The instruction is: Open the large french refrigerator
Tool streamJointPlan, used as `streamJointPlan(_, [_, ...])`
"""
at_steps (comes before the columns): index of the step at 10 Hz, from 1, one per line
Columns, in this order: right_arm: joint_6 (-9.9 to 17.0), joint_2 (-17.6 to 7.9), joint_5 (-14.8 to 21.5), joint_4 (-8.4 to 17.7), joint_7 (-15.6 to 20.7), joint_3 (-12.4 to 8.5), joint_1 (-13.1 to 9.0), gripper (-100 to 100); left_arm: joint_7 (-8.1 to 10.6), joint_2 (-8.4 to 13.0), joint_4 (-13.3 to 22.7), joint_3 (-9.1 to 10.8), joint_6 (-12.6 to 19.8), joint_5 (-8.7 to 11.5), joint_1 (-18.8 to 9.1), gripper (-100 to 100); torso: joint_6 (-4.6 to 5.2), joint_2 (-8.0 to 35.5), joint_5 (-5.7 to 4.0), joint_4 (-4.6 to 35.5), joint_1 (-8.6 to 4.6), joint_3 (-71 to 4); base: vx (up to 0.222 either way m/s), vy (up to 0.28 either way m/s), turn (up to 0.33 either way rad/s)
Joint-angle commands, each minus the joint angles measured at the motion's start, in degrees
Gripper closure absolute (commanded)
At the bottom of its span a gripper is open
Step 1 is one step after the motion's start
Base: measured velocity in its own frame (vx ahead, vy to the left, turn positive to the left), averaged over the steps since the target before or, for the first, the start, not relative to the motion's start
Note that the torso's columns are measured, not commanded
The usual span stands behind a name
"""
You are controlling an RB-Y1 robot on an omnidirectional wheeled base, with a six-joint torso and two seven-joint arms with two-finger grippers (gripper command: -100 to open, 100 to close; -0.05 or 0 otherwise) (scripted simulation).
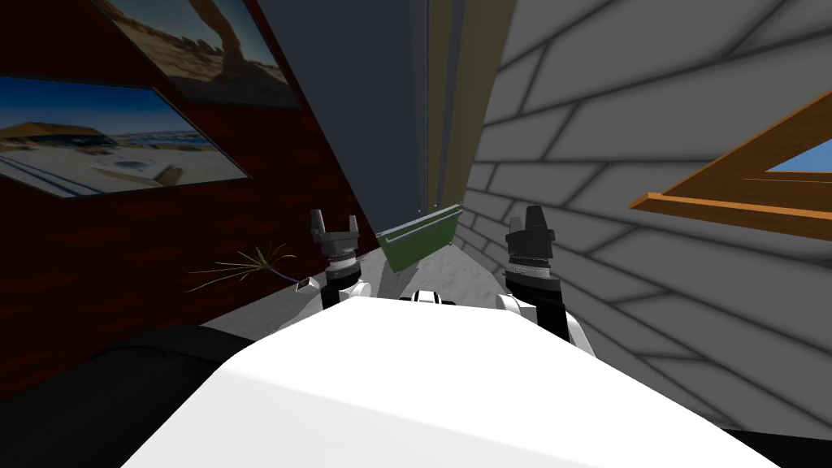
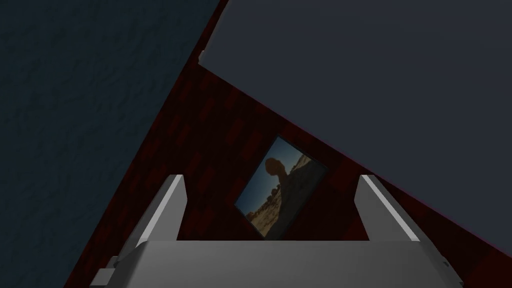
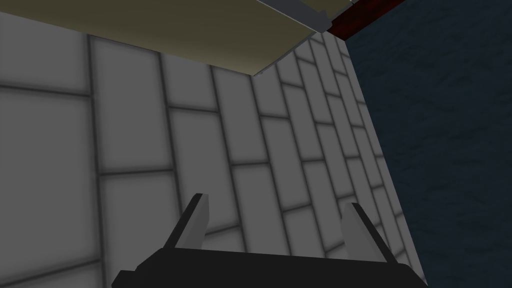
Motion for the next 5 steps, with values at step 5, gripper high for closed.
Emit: streamJointPlan(5, [0.0,0.0,0.0,0.0,0.0,0.0,0.0,0,0.88,5.2,11.1,-1.16,-3.3,2.4,-5.0,-100,0.0,0.0,0.0,0.0,0.0,0.0,0.082,-0.038,-0.005])
